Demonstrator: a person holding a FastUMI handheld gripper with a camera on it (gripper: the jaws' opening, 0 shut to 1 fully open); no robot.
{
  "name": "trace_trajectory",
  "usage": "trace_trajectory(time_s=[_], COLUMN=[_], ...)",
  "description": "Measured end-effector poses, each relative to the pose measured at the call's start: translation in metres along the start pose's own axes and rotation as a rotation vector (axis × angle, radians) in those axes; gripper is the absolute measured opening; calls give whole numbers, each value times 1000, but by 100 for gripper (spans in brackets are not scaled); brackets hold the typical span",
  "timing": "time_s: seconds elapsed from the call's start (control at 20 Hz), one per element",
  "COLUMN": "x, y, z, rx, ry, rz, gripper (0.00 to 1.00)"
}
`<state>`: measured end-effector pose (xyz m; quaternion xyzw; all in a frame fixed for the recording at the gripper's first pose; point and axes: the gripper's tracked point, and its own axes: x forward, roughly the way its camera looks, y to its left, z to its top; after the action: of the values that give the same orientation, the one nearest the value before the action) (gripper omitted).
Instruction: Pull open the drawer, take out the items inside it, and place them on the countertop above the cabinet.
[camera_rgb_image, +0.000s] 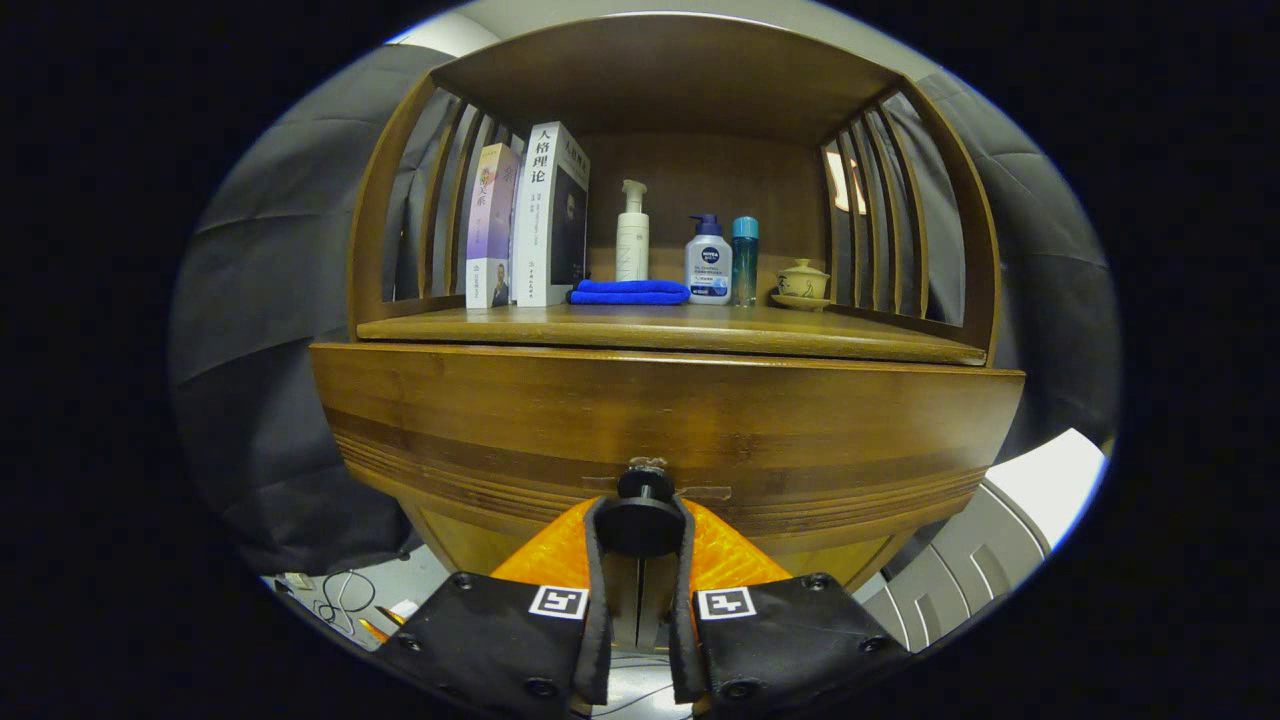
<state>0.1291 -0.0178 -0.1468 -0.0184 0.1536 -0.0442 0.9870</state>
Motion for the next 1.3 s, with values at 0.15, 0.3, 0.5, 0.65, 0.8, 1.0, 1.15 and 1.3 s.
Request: trace_trajectory(time_s=[0.15, 0.3, 0.5, 0.65, 0.8, 1.0, 1.15, 1.3], x=[-11, -23, -36, -48, -58, -70, -83, -92], y=[1, 2, 3, 4, 5, 6, 7, 8], z=[-4, -6, -11, -14, -17, -21, -27, -32], rx=[-1, -5, -3, -11, -14, -4, -8, -16], ry=[5, 9, 14, 8, 6, 3, 13, 16], rz=[8, 15, 28, 35, 46, 52, 65, 78], gripper=[26, 26, 26, 26, 26, 26, 26, 26])
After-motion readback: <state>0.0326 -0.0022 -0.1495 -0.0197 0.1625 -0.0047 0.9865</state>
